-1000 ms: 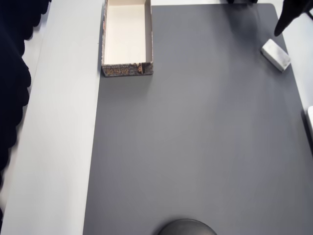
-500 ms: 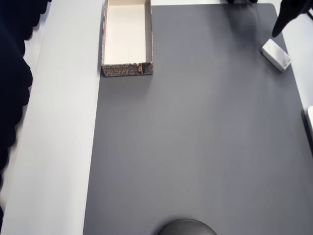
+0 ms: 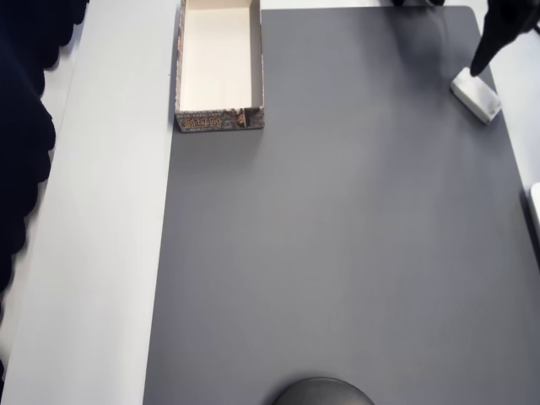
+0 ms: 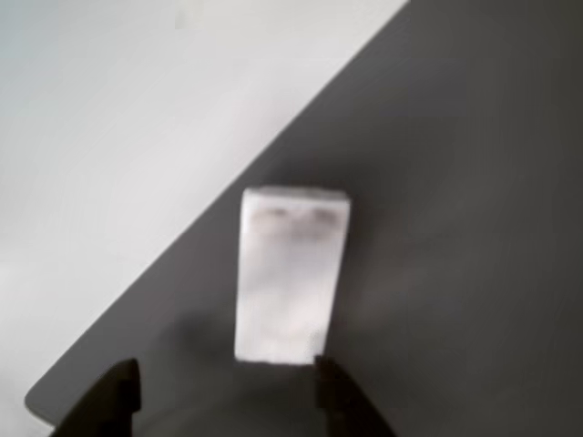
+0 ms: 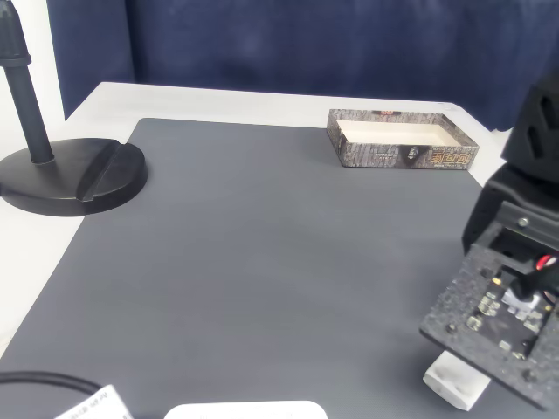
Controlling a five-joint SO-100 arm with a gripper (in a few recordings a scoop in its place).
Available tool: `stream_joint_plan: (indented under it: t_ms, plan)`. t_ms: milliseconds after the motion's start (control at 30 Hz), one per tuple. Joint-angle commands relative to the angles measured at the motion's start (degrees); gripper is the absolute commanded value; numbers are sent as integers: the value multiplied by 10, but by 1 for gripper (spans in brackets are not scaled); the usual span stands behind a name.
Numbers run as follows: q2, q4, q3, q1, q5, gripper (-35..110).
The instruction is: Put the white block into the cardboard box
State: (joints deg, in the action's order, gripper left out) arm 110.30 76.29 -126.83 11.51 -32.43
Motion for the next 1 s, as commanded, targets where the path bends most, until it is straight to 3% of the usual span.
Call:
stream_joint_plan:
  t_ms: [0,967]
  plan:
    - [-2,-11,24,-7,-13,28]
    - [-22,-47,-1,-28,-53,33]
